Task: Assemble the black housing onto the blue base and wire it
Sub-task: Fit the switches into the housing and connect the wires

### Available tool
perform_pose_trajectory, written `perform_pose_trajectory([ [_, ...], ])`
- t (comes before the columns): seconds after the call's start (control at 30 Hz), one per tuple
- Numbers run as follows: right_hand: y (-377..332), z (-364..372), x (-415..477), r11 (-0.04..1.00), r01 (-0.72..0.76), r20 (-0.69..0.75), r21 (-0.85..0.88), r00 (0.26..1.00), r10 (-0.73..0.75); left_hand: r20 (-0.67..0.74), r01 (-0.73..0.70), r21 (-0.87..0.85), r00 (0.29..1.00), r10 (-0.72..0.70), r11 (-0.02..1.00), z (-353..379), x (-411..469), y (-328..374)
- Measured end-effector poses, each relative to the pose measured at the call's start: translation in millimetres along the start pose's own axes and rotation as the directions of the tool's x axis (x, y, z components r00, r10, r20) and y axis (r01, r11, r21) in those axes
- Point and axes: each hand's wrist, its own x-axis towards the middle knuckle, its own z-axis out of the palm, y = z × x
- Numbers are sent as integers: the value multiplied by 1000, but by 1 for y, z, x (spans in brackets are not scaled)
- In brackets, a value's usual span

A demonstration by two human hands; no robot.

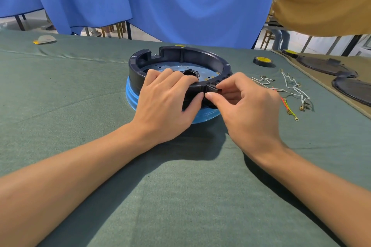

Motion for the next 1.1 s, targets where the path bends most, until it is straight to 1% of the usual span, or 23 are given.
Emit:
perform_pose_trajectory([
  [0.2,5,2,0,991,113,17,-70,994,-112,8,6,-14,1000,-6,1000,0,1,0],
  [0.37,6,2,1,993,111,3,-30,994,-111,1,21,-39,1000,-21,999,-1,0,1],
  [0.6,8,-4,5,986,163,147,35,975,-166,-48,101,-101,993,-107,990,-3,3,0],
  [0.73,11,-7,12,986,144,181,89,971,-158,-63,103,-99,992,-109,990,-2,3,0],
  [0.8,13,-8,16,986,150,190,70,969,-161,-67,99,-97,992,-106,990,-2,3,0],
  [0.93,13,-5,22,995,42,222,95,973,-62,-73,99,-89,992,-106,991,-2,4,0],
  [1.1,15,-10,33,993,8,252,116,967,-37,-74,128,-99,988,-135,987,-3,5,2],
])
